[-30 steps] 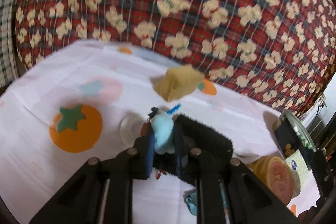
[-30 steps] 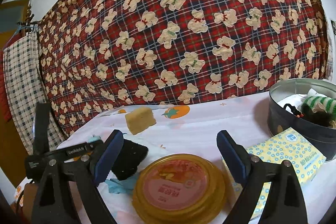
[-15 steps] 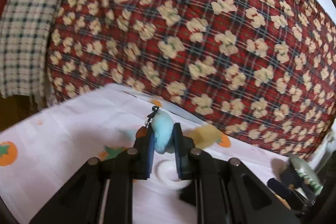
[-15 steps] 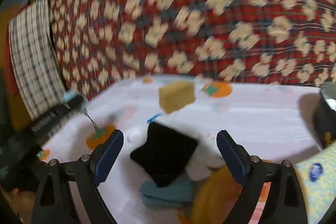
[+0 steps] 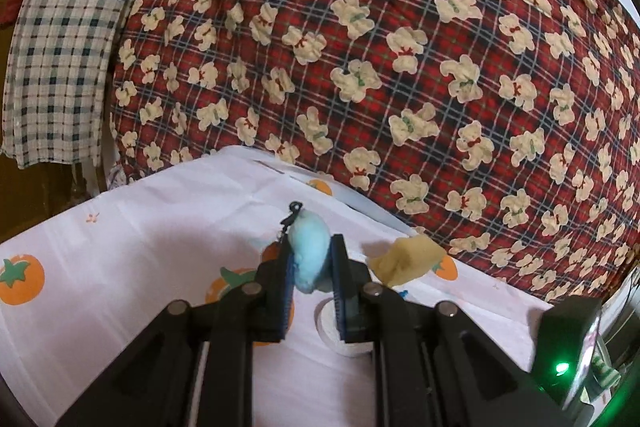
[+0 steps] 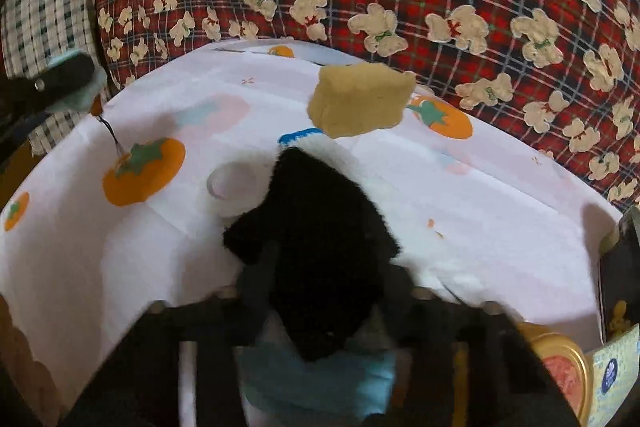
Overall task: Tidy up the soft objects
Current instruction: 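Close the right tool on the black fuzzy mitt and lift it, then carry the blue plush toy and black mitt with both tools over the metal tin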
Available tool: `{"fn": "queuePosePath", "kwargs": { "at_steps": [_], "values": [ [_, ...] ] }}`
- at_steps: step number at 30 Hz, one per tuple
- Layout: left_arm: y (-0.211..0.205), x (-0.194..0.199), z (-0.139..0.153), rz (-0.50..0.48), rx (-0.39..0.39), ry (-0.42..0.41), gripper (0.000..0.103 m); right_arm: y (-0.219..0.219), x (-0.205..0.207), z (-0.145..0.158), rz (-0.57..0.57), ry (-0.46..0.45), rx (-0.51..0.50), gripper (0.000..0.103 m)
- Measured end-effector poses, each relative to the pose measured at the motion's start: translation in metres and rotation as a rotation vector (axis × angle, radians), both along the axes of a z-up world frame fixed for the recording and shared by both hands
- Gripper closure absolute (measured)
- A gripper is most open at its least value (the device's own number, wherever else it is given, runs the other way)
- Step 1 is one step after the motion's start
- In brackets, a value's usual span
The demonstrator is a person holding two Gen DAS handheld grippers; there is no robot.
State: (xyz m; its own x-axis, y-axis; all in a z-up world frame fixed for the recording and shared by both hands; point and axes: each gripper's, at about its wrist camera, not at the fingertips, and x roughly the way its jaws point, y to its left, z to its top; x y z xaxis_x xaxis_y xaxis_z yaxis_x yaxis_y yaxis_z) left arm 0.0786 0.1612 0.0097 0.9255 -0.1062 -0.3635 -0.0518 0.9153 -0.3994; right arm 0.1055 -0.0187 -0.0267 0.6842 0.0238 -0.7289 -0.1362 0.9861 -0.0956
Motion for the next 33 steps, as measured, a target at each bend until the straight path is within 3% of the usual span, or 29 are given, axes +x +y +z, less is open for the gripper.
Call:
{"fn": "queuePosePath", "kwargs": {
  "at_steps": [2, 4, 10, 18, 23, 33],
  "values": [
    [0.000, -0.001, -0.001, 0.000, -0.002, -0.003, 0.089, -0.014, -0.006, 0.008, -0.001, -0.013, 0.117, 0.080],
    [0.001, 0.000, -0.001, 0.000, -0.001, -0.002, 0.089, -0.024, -0.016, 0.020, 0.030, -0.063, 0.250, 0.080],
    [0.001, -0.001, 0.000, -0.004, -0.011, -0.005, 0.089, -0.043, -0.047, 0.053, 0.111, -0.278, 0.463, 0.080],
    [-0.004, -0.004, 0.004, -0.026, 0.002, -0.039, 0.089, -0.072, -0.078, 0.075, 0.008, -0.480, 0.456, 0.080],
    [-0.014, -0.006, 0.006, -0.060, 0.030, -0.064, 0.089, -0.087, -0.082, 0.072, -0.021, -0.474, 0.455, 0.080],
    [-0.041, -0.021, 0.011, -0.146, 0.087, -0.120, 0.089, -0.078, -0.103, 0.064, 0.036, -0.480, 0.381, 0.080]
  ]
}}
